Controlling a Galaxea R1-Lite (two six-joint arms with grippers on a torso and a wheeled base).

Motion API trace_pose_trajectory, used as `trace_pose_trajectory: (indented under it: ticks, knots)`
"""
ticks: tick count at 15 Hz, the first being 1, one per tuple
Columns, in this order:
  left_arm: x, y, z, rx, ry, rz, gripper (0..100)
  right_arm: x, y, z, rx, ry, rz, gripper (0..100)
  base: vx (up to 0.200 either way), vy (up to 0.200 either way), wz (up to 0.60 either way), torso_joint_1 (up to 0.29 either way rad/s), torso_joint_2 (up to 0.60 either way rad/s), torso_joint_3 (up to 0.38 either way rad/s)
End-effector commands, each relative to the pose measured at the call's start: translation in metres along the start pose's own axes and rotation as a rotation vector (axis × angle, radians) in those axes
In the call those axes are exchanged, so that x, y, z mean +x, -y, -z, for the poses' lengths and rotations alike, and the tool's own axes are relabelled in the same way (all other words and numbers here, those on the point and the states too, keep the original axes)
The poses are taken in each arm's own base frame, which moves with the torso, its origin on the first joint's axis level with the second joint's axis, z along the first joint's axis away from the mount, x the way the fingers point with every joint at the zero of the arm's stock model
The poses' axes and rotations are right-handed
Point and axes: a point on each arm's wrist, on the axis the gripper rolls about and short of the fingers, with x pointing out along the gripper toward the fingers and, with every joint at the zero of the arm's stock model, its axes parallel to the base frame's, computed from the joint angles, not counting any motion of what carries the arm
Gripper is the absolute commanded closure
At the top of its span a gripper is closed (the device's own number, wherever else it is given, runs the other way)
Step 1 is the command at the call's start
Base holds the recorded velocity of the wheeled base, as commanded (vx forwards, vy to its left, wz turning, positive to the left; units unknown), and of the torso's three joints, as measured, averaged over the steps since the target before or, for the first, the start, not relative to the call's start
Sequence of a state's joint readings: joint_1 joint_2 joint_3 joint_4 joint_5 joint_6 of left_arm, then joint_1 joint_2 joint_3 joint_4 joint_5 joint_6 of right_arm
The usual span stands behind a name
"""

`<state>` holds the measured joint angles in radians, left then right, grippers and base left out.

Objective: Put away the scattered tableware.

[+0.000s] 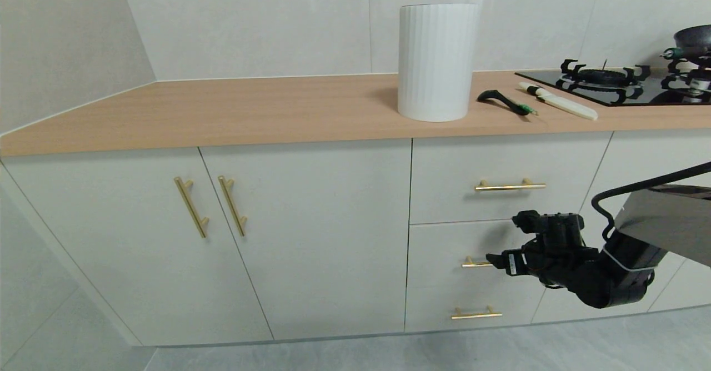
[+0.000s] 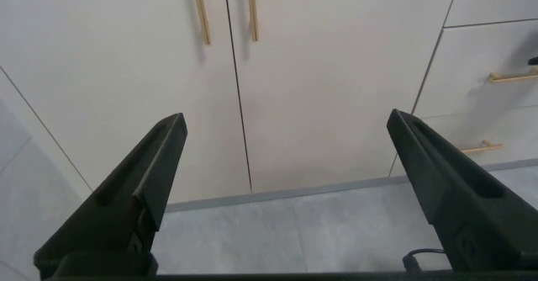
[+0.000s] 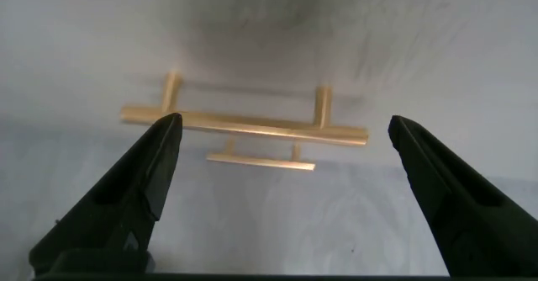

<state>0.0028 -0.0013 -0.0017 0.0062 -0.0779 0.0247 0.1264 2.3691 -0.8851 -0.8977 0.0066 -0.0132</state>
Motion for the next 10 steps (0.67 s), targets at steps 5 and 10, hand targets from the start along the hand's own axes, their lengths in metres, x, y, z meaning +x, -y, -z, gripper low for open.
trace_pose_trajectory:
  ticks: [5,10]
  knots:
    - [0.0,0.0,0.0,0.0,-0.001,0.0,0,0.02,-0.006,0.01,-0.015,0.025,0.016,0,0.0,0.0,0.0,0.0,0.0,0.0]
    - [0.0,0.0,0.0,0.0,-0.001,0.0,0,0.029,-0.013,0.017,-0.026,0.057,0.049,0,0.0,0.0,0.0,0.0,0.0,0.0]
